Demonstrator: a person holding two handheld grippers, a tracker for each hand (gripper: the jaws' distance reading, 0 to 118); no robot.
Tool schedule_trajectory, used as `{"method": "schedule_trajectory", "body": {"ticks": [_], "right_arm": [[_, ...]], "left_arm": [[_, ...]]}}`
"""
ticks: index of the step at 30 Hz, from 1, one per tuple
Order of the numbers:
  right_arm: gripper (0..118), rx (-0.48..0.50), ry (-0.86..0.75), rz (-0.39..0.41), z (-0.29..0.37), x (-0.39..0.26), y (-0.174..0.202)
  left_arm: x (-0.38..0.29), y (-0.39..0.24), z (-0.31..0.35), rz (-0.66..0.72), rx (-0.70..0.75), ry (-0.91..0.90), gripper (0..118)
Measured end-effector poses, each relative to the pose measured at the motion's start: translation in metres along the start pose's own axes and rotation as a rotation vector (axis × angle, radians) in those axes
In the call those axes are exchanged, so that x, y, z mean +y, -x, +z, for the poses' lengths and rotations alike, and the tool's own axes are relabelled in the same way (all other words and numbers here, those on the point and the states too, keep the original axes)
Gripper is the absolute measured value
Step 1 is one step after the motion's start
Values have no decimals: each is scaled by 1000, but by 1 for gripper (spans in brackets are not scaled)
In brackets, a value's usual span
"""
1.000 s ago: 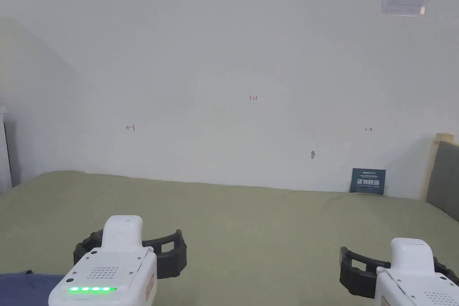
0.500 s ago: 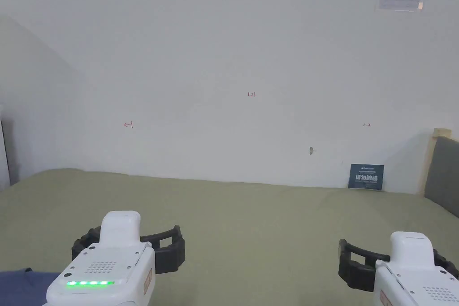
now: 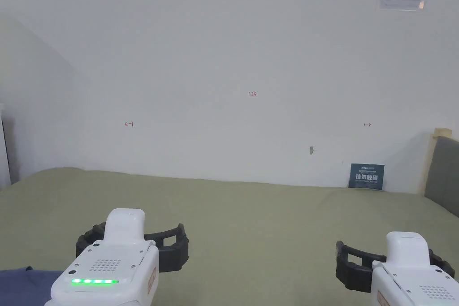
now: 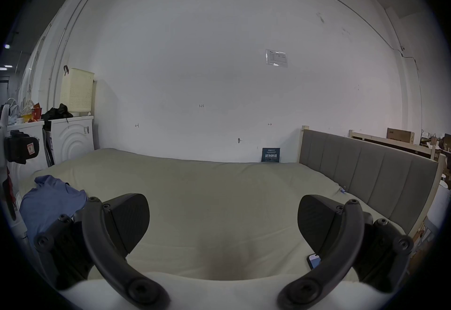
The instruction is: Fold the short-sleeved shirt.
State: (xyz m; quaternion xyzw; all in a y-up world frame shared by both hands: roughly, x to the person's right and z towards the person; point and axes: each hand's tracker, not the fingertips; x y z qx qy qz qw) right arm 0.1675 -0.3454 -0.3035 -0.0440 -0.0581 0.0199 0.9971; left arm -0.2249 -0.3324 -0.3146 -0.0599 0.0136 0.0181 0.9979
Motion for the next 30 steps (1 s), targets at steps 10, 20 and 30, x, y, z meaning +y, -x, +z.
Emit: {"method": "schedule_trajectory", "body": {"ticks": [10,20,30], "right_arm": [[118,1,-25,-9,3,8,-1],[118,8,-29,-3,4,7,-1],[118,24,-15,-9,1,7,-1]], "left_arm": [[0,-1,2,1,3,0,118],[0,1,3,10,3,6,118],[2,0,3,2,-3,5,118]]}}
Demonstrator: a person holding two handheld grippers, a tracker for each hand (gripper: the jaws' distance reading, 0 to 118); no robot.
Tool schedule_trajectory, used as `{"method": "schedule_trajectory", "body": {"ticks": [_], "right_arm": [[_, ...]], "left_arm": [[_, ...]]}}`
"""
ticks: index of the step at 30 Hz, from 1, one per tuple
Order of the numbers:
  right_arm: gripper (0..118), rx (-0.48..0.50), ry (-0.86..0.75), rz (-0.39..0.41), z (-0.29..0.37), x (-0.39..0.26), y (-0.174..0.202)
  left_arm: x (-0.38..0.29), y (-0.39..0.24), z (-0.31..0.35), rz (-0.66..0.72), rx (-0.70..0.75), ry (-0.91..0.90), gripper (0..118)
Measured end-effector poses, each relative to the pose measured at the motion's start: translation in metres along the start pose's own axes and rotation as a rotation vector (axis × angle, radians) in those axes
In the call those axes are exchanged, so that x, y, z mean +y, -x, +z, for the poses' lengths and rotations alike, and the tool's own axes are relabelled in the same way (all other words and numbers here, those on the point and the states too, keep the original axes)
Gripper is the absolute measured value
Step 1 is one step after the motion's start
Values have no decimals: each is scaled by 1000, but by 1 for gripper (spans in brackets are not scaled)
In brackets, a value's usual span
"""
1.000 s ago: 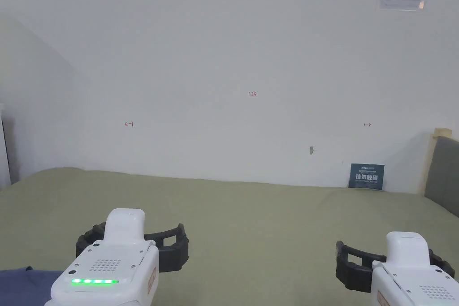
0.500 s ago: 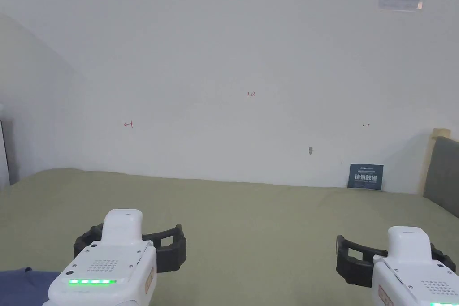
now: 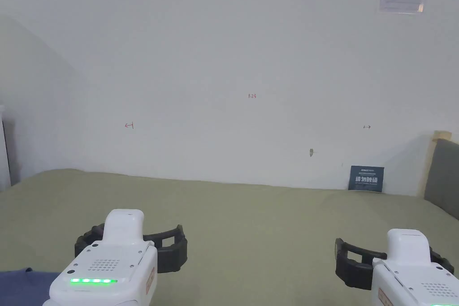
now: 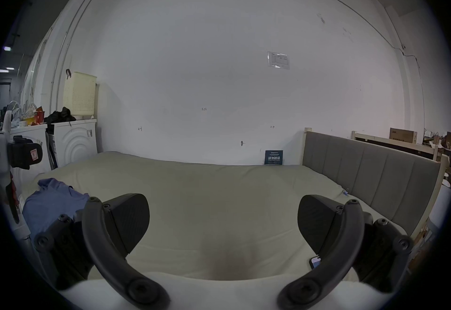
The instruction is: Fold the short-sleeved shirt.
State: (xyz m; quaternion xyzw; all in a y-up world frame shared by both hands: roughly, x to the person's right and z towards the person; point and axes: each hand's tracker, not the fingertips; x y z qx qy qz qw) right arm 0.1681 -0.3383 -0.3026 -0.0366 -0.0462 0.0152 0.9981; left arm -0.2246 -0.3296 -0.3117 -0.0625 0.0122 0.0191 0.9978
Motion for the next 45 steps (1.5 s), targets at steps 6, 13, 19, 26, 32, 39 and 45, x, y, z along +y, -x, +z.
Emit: {"method": "schedule_trajectory", "body": {"ticks": [6,13,19,26,32,39,45], "right_arm": [[118,-3,-10,-4,-1,1,1],[118,-14,-5,-23,-1,2,1],[118,-11,3,-33,0,2,1],[118,-11,-9,-16,1,7,0],[118,-11,-13,-9,1,8,0],[118,-15,-22,-28,2,10,-1],[118,-22,-11,-6,0,8,3]], "left_arm": [[0,1,0,9,2,4,118],[3,0,3,15,-1,6,118],[3,0,2,23,0,7,118],[7,1,5,20,4,-9,118],[10,3,3,18,13,-3,118],[7,6,1,14,4,-13,118],[5,7,-2,19,4,-16,118]]}}
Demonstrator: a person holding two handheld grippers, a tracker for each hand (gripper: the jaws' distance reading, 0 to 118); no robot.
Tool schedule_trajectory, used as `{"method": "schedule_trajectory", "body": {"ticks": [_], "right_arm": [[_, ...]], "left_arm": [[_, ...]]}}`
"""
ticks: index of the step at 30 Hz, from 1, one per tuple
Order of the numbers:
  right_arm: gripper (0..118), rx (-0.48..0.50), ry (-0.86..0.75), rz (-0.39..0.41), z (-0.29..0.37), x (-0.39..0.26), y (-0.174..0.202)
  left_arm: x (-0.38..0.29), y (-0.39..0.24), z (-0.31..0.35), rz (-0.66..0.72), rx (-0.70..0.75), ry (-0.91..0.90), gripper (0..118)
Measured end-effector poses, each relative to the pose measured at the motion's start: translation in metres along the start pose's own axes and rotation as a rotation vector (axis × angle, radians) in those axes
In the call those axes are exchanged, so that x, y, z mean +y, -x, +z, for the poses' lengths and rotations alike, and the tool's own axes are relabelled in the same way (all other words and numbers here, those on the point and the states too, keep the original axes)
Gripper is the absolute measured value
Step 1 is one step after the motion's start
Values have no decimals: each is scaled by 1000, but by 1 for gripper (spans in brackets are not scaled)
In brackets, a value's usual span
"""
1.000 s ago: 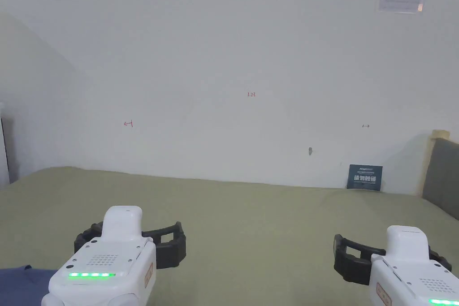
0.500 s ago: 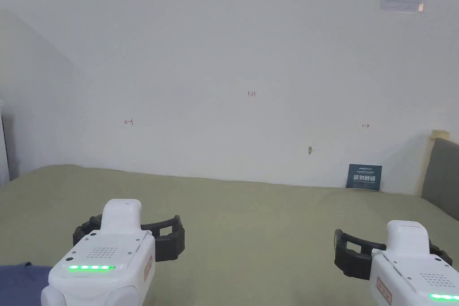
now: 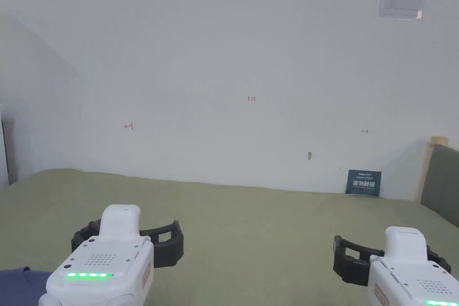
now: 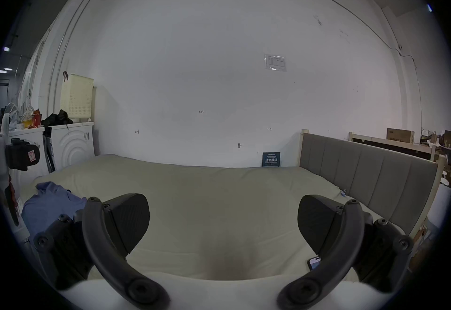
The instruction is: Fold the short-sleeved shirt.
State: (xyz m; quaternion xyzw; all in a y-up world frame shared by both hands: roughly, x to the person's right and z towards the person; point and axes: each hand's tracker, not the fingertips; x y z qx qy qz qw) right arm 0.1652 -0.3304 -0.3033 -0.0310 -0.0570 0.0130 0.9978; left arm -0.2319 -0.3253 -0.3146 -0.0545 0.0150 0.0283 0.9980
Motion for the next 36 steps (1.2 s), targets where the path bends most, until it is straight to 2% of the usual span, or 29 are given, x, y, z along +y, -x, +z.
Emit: {"method": "schedule_trajectory", "body": {"ticks": [6,10,14,16,23,27,31,36], "right_arm": [[118,-3,1,-4,0,-1,0],[118,-39,23,-41,-4,-1,-3],[118,-57,22,-15,-5,-4,-5],[118,-42,30,-2,-5,-5,-6],[118,-16,2,-48,-2,-5,-11],[118,-12,-18,-26,-2,-1,-11],[118,25,-5,-15,-2,4,-9],[118,25,-22,27,-1,11,-2]], "left_arm": [[0,0,2,4,4,-7,118],[0,-1,1,9,7,-1,118],[-1,-3,0,-1,4,5,118],[1,-6,4,-1,3,-4,118],[3,-8,3,-5,-12,-18,118],[4,-8,3,-10,-10,-22,118],[8,-5,-1,46,-31,-5,118],[11,-6,-5,32,-26,-20,118]]}}
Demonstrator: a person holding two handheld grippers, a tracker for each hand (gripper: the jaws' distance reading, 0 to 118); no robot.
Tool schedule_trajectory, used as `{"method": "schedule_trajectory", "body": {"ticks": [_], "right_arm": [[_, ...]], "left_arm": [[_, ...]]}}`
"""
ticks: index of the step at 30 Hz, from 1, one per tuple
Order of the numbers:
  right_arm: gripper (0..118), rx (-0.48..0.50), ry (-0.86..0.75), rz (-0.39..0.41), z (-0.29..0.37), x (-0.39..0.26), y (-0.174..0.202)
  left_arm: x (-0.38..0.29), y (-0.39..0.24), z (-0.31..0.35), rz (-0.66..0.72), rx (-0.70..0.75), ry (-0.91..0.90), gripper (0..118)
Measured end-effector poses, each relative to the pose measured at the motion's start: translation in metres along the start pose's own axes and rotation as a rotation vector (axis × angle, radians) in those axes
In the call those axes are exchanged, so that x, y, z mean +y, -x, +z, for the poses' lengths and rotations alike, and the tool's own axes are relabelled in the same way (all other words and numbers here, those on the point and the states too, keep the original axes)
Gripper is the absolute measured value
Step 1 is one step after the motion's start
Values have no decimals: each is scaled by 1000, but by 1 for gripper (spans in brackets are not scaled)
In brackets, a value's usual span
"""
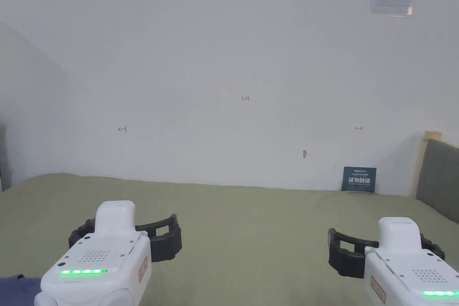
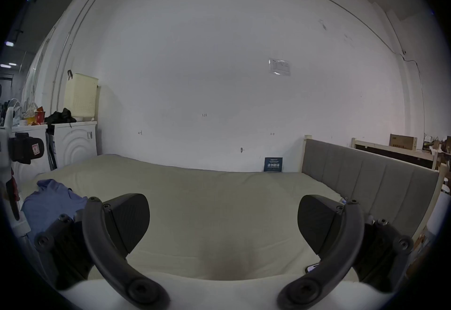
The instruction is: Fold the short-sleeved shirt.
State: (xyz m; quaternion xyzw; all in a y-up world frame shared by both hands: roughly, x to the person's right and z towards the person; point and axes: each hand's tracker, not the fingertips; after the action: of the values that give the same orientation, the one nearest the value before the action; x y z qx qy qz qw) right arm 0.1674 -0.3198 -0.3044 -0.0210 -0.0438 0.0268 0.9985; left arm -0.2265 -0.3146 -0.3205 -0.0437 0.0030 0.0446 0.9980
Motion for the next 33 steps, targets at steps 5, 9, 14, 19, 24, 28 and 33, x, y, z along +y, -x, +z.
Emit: {"method": "schedule_trajectory", "body": {"ticks": [5,9,14,19,24,28,33], "right_arm": [[118,0,9,4,-2,0,0],[95,-26,36,-14,-2,-2,-1],[0,-22,78,15,-9,-16,-4],[0,40,96,-27,-25,-12,25],[0,215,69,-34,-34,0,111],[0,400,66,-45,-37,9,192],[0,569,62,-17,-33,15,280]], "left_arm": [[2,-1,0,-20,-1,-22,118],[-1,-2,5,-29,14,-3,107],[-10,1,7,-43,91,-21,0],[-4,27,22,-47,137,-3,0],[9,87,59,-49,284,-16,0],[15,148,108,-39,430,-11,0],[19,192,158,17,522,51,0]]}}
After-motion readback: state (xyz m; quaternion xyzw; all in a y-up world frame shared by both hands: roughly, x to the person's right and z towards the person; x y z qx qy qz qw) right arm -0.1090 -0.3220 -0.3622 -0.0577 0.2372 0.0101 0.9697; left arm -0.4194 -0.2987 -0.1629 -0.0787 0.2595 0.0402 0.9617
